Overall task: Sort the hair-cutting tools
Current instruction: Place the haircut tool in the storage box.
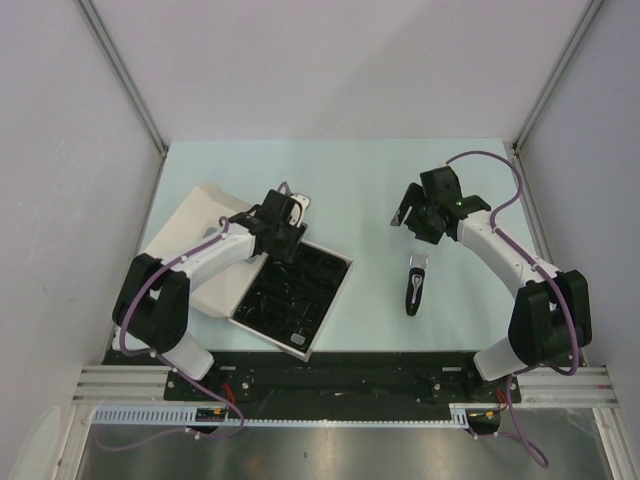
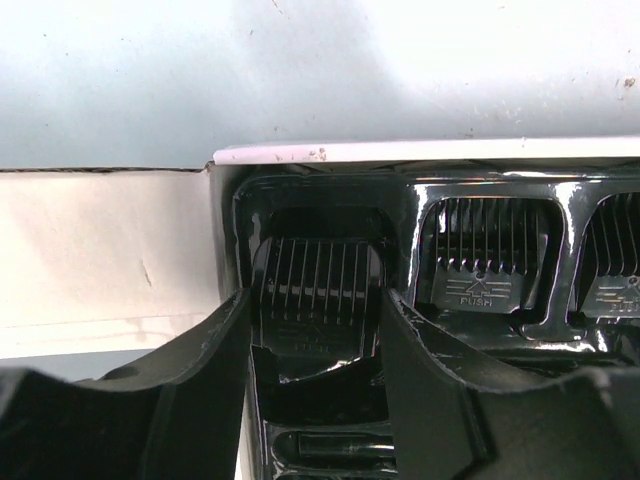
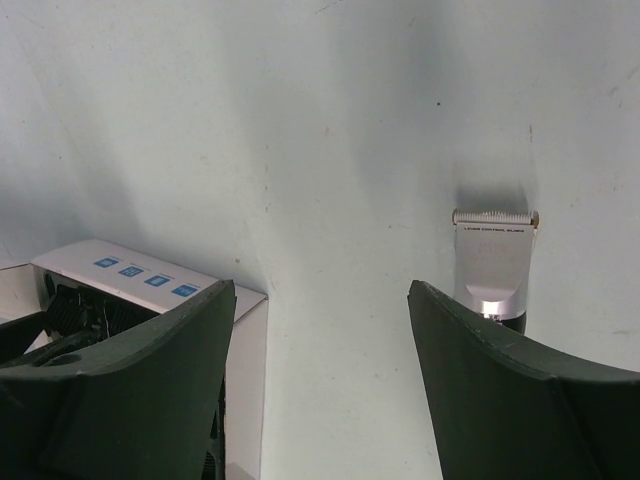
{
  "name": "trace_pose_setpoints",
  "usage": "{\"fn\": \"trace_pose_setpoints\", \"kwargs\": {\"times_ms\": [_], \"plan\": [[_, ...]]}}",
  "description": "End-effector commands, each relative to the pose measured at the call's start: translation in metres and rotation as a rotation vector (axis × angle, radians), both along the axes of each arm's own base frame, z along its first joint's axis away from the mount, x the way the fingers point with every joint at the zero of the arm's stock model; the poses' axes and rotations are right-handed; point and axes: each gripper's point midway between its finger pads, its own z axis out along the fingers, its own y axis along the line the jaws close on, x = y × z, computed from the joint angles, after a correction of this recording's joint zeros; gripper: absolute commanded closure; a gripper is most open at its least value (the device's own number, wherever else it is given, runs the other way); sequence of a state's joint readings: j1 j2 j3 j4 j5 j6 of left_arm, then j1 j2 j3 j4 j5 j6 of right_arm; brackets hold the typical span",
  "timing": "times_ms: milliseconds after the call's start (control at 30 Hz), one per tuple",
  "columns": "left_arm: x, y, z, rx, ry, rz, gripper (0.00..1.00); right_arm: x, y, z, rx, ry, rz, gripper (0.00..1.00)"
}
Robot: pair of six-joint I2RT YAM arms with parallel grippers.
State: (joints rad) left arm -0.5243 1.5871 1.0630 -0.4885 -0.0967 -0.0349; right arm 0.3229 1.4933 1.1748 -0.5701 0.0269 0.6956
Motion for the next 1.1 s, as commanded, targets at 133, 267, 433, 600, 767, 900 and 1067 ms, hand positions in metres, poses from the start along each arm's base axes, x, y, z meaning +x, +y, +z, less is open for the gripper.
{"fn": "trace_pose_setpoints", "kwargs": {"times_ms": [133,267,433,600,767,900,1067], "plan": [[0.012,-0.011,0.010,-0.017,-0.024,-0.074,0.53,0.003,0.002,-0.001,0.014,-0.005,0.007,0.25],[0.013,-0.016,0.012,-0.038,-0.023,-0.090,0.53,0.003,0.001,-0.002,0.011,-0.002,0.006,0.25],[0.016,-0.009,0.009,0.001,-0.031,-0.071,0.52,0.003,0.002,-0.002,0.012,-0.001,0.004,0.25],[0.017,-0.008,0.007,0.005,-0.032,-0.059,0.40,0.003,0.002,-0.002,0.011,-0.002,0.008,0.25],[0.021,-0.008,0.014,0.004,-0.059,-0.048,0.31,0.003,0.002,-0.001,0.013,-0.006,0.008,0.25],[0.023,-0.010,0.023,-0.008,-0.084,-0.051,0.27,0.003,0.003,0.000,0.015,-0.008,0.010,0.25],[0.023,-0.007,0.039,-0.026,-0.124,-0.031,0.29,0.003,0.002,0.001,0.014,-0.010,0.009,0.25]]}}
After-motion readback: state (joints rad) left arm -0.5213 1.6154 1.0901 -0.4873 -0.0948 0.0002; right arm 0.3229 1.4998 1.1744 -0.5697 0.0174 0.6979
